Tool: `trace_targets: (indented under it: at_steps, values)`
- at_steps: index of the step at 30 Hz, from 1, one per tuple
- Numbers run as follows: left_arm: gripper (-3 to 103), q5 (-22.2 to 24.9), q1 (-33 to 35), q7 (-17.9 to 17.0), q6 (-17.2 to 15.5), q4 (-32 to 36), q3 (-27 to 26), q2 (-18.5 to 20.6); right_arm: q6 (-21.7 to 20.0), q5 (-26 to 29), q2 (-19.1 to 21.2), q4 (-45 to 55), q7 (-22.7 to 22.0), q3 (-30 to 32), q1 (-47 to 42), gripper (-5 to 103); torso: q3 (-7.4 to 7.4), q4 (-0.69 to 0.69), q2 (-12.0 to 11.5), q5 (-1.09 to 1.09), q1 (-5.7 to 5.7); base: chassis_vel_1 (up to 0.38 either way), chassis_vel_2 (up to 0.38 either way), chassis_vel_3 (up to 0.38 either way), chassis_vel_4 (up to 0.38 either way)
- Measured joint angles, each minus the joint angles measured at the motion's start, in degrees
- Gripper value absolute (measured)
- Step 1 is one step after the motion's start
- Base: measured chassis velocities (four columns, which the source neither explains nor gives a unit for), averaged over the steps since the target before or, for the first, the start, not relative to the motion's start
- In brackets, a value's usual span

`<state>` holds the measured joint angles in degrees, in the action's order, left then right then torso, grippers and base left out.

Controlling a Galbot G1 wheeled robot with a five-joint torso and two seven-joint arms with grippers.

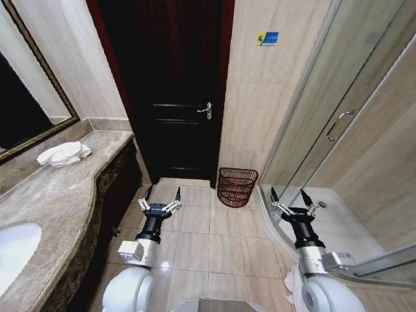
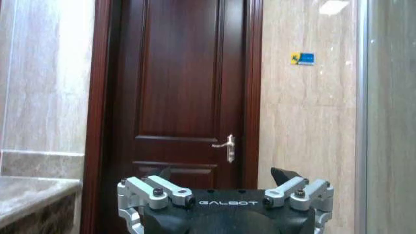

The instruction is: Discard the used towel into the hamper.

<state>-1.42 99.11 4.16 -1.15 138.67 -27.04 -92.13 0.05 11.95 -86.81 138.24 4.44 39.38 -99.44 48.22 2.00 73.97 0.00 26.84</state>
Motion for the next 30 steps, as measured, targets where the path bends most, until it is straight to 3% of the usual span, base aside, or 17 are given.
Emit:
trace_targets:
  at_steps: [11, 30]
  values:
    - [100, 0.12, -0.56, -2.24, 0.83, -0.14, -0.05, 0.00, 0.37, -0.30, -0.27, 0.39, 0.40, -0.12, -0.37, 100, 0.00, 0.00, 0.00, 0.00, -0.01, -0.056, 0.039, 0.046, -0.052]
    - [100, 1.25, -1.11, -3.20, 1.19, -0.73, 0.02, 0.00, 1.53, -0.88, -0.40, -0.93, 0.64, -1.01, 0.06, 100, 0.00, 0.01, -0.01, 0.00, 0.00, -0.141, 0.151, 0.150, -0.147]
